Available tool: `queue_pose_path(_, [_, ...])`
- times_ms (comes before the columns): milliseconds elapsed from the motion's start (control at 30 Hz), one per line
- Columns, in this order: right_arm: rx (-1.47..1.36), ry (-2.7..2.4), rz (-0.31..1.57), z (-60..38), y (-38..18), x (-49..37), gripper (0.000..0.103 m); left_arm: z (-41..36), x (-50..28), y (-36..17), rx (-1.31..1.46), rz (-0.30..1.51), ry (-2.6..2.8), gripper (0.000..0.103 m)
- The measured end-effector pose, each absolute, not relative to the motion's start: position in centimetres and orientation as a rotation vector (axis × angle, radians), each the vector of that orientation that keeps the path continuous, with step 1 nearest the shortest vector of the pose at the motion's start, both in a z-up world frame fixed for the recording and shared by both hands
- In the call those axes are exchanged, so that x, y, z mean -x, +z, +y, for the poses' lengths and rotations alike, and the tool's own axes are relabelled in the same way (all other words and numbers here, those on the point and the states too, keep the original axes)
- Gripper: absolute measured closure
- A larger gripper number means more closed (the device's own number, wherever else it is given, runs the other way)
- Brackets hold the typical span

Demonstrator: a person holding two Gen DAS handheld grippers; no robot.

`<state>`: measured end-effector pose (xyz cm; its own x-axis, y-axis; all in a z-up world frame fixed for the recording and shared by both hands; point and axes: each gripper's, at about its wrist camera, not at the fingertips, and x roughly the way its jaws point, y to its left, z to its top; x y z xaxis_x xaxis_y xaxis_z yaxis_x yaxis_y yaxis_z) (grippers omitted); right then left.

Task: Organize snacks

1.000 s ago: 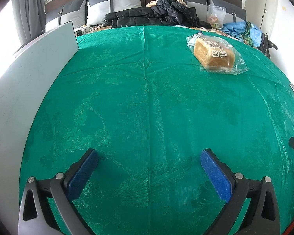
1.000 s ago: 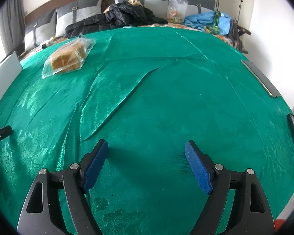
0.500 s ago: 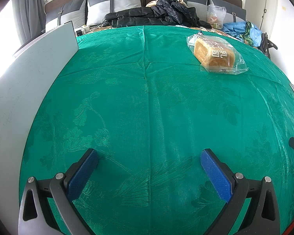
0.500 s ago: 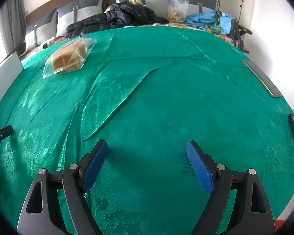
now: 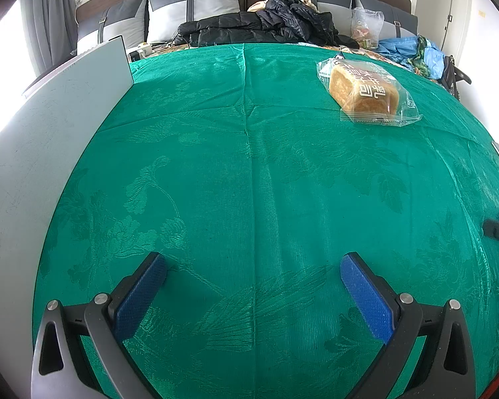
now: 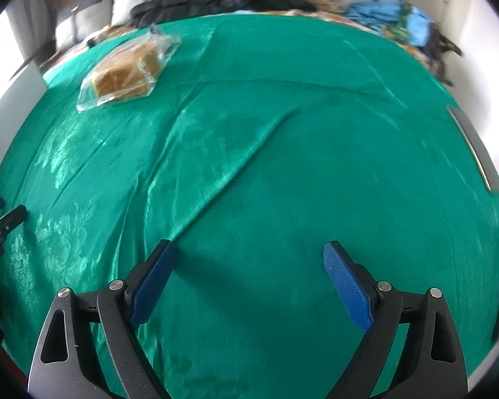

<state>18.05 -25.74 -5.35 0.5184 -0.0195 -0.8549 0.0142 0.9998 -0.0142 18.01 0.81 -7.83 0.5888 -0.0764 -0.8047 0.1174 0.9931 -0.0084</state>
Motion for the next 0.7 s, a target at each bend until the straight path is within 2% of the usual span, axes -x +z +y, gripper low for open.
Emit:
queue_pose_path(267, [0.035,0.028,0.914,-26.0,-5.9,-18.8,0.008,0.8,-18.0,-7.8,-0.047,0.934,-0.113,0.0])
queue_pose_path(700, [0.07,0.081,0.909,-24.7,-5.8,-21.5,0.007,0.9,-18.3,-8.0,-0.046,0.934,-0.103,0.0])
